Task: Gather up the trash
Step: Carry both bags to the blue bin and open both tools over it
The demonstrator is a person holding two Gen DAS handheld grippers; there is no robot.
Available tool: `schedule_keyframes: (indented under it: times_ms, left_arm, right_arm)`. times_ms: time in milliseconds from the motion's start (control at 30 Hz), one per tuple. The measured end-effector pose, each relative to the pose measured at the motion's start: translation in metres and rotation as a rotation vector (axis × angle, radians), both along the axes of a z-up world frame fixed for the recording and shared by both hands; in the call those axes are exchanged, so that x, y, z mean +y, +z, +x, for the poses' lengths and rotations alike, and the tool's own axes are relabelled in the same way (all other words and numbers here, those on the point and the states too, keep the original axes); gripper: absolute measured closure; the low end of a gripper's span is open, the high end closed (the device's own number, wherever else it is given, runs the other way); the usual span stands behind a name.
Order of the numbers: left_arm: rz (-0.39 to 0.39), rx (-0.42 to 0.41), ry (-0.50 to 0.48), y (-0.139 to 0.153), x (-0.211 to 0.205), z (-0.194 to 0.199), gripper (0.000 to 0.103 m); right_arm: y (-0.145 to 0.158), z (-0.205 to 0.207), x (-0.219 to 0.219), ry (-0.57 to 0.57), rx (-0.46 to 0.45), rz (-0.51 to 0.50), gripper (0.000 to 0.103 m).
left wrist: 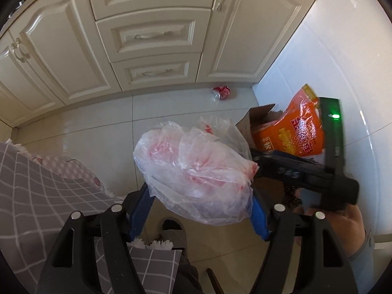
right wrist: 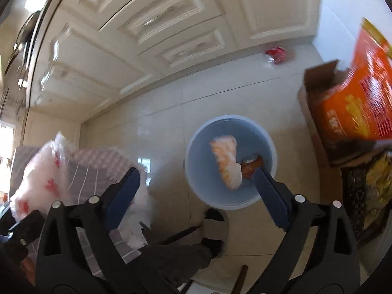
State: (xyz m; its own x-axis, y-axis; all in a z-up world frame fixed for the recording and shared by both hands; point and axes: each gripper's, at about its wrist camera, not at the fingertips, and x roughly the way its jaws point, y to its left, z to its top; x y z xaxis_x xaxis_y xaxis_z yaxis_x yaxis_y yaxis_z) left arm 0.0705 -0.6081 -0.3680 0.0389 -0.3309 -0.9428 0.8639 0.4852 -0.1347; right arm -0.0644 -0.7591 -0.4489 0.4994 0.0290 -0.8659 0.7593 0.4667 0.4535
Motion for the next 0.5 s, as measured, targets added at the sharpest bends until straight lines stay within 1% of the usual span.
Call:
schedule_keyframes:
  times_ms: [67,167,200,233,267,300,400,500]
  left_arm:
    - [0.013,0.005,-0.014,-0.006,-0.009,-0.001,0.035]
    - [0.035,0.013,-0.046,-0.017,-0.019,-0.006,0.031]
    - [0.056,0.005,-0.055,-0.022,-0.023,-0.009,0.028]
    - [0.068,-0.008,-0.055,-0.024,-0.025,-0.010,0.022]
    - [0.071,-0.019,-0.055,-0.025,-0.026,-0.010,0.019]
    - [0.072,-0.021,-0.052,-0.024,-0.026,-0.011,0.015]
    - [0.069,-0.030,-0.038,-0.021,-0.024,-0.009,0.013]
    - [0.044,-0.029,-0.016,-0.010,-0.017,-0.005,0.013]
  right_arm:
    - [0.005,-0.016,-0.004,-0.051,-0.007,-0.003,0.011]
    - [0.017,-0.030,-0.008,-0.079,-0.028,-0.024,0.010]
    - [0.021,-0.032,-0.009,-0.079,-0.033,-0.033,0.010]
    - [0.025,-0.033,-0.009,-0.079,-0.037,-0.041,0.010]
    - [0.030,-0.034,-0.010,-0.079,-0.047,-0.047,0.010]
    - [0.035,-0.035,-0.008,-0.080,-0.058,-0.052,0.010]
    - [0.046,-0.034,-0.006,-0.074,-0.076,-0.066,0.010]
    - [0.059,-0.030,0.002,-0.056,-0.093,-0.084,0.010]
